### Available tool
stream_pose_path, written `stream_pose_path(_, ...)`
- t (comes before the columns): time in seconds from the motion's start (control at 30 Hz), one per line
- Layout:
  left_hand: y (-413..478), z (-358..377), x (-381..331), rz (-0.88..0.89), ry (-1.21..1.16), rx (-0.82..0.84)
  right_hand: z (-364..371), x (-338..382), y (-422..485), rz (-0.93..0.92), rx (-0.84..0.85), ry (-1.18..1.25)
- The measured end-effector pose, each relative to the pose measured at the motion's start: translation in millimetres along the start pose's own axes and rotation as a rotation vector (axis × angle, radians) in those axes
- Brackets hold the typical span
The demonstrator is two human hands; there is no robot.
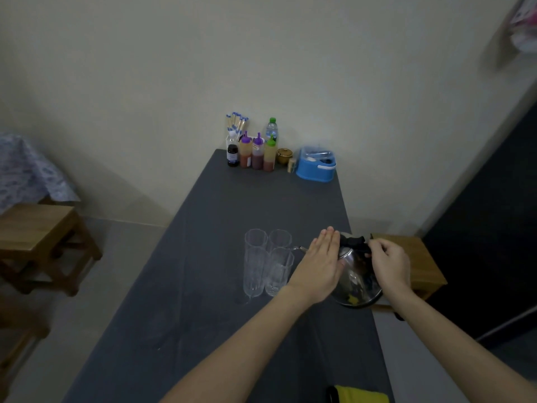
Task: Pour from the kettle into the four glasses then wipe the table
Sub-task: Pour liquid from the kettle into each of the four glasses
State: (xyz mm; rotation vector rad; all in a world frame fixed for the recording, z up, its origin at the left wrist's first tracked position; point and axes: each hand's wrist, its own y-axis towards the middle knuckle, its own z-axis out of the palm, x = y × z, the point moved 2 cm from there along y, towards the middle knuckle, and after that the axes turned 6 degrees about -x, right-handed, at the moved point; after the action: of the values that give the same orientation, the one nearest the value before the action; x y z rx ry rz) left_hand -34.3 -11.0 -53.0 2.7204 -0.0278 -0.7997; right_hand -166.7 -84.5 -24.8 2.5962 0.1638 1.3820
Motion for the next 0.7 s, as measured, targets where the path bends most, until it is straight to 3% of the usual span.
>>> stream_pose_path(0.23,-3.2,-17.1,8.1,0.037,0.038,-0.083,8.6,14.5,-3.1,0.013,-0.014,0.058)
stream_pose_path(0.7,-23.7,-31.8,27.5,-0.107,-0.070,-0.191,28.8,64.4,-6.0,-0.229,0.102,-0.068)
